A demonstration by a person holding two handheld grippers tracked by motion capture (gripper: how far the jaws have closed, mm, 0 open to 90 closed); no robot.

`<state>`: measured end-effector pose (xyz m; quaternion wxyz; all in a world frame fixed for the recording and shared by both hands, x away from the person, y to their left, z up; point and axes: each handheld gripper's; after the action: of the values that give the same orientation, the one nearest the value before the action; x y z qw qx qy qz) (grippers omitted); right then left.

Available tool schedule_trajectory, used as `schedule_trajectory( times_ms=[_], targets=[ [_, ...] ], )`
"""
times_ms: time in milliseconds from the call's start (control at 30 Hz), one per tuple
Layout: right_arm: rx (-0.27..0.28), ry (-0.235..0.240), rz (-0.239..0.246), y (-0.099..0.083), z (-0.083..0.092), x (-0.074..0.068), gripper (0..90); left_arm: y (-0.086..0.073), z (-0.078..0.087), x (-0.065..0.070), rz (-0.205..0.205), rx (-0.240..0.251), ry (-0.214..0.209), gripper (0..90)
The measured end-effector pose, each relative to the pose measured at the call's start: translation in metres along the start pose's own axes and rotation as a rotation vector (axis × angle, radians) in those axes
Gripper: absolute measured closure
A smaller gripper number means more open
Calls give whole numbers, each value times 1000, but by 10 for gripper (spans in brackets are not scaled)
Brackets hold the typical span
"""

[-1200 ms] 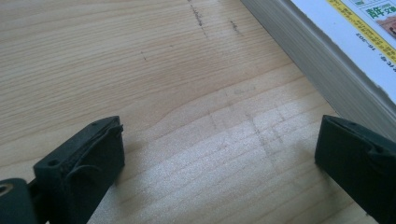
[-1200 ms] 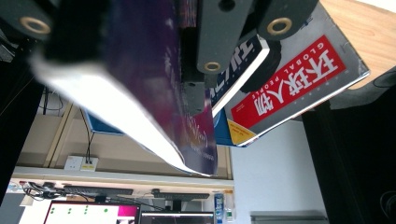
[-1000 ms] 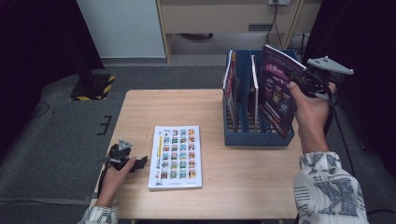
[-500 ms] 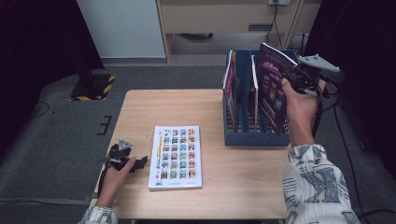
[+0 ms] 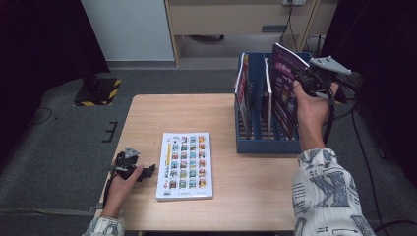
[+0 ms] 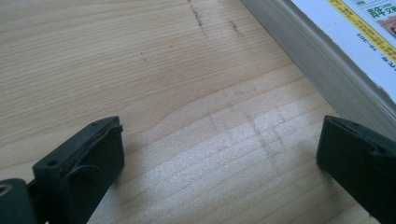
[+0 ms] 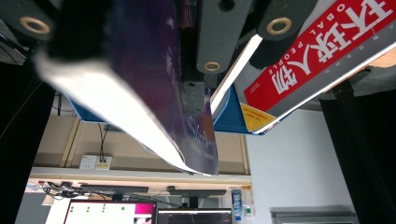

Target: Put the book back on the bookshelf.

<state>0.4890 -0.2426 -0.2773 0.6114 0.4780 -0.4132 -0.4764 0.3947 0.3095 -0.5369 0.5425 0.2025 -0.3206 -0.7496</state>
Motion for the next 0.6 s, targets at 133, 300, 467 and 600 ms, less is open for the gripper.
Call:
schedule_trajectory(
  times_ms=[133, 300, 467, 600],
  targets=[
    [0, -5, 2, -2, -1, -1, 843, 0, 0, 0, 0, 0, 0, 0],
    [4, -11, -1, -4, -2, -1, 843, 0, 0, 0, -1, -1, 0, 0],
    [27, -35, -18, -1, -6, -1, 843, 0, 0, 0, -1, 0, 1, 0],
    [35, -47, -31, -3, -15, -5, 843, 0, 0, 0, -1, -1, 0, 0]
  ],
)
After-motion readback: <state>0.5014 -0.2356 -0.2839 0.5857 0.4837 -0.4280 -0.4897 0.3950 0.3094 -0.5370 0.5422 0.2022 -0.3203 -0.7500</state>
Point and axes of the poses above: each handheld gripper's, and its own axes: z roughly backward along the jaws, y roughly out of its top, x roughly to its right, and after that the axes turned 4 degrees about z, right-handed
